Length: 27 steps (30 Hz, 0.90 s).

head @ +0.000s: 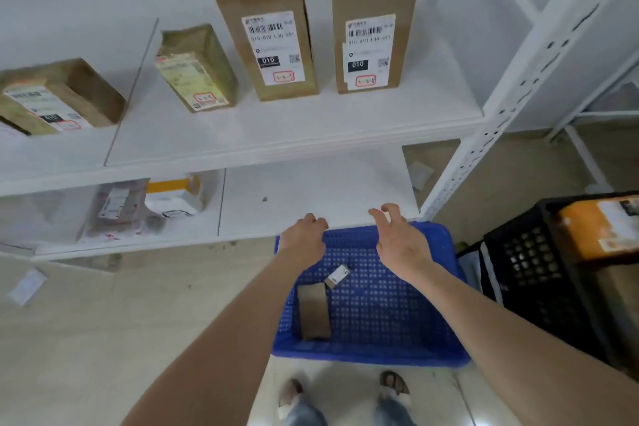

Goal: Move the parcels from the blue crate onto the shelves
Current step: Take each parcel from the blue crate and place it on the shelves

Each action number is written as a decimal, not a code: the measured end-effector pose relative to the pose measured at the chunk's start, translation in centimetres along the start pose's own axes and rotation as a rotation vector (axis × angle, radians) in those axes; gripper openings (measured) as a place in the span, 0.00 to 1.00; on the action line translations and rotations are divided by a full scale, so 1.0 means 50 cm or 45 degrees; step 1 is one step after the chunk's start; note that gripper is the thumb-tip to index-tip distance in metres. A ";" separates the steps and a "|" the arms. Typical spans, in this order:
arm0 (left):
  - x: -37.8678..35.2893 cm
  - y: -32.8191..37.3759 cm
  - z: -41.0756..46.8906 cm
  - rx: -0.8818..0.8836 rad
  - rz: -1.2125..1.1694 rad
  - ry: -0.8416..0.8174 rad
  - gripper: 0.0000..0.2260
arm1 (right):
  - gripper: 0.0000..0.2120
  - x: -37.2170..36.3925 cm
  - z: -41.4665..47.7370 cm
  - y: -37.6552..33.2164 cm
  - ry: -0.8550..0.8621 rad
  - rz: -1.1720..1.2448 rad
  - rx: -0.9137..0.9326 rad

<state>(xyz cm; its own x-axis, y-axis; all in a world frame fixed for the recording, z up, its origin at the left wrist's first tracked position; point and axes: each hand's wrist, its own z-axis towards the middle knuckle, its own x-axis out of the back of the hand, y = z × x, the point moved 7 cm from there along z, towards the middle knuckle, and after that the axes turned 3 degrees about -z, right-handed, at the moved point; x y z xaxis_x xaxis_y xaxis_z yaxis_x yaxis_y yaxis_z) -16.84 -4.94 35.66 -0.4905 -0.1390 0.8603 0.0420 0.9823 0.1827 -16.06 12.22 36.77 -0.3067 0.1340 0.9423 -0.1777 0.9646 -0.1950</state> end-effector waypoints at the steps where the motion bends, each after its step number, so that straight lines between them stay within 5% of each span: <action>1: -0.037 0.002 0.008 0.017 -0.002 -0.042 0.17 | 0.29 -0.034 0.002 0.018 -0.033 -0.003 -0.020; 13: -0.605 -0.107 0.236 0.282 -0.169 -0.358 0.23 | 0.36 -0.699 0.161 0.132 -0.588 0.192 -0.256; 20: -0.942 -0.198 0.444 0.379 -0.384 -0.404 0.32 | 0.36 -1.108 0.281 0.163 -0.640 1.374 -0.975; 24: -1.075 -0.234 0.563 0.362 -0.385 -0.388 0.43 | 0.32 -1.265 0.340 0.160 -0.665 1.694 -1.104; 27: -1.146 -0.242 0.619 0.368 -0.251 -0.408 0.42 | 0.23 -1.330 0.364 0.158 -0.726 1.809 -1.094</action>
<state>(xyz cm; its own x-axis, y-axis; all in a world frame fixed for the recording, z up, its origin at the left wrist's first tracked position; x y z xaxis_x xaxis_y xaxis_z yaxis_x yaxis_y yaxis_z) -16.18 -4.96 -30.58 -0.7105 -0.3250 0.6241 -0.3006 0.9421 0.1483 -14.08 6.77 -32.37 -0.0656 0.9962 -0.0571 0.9374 0.0419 -0.3457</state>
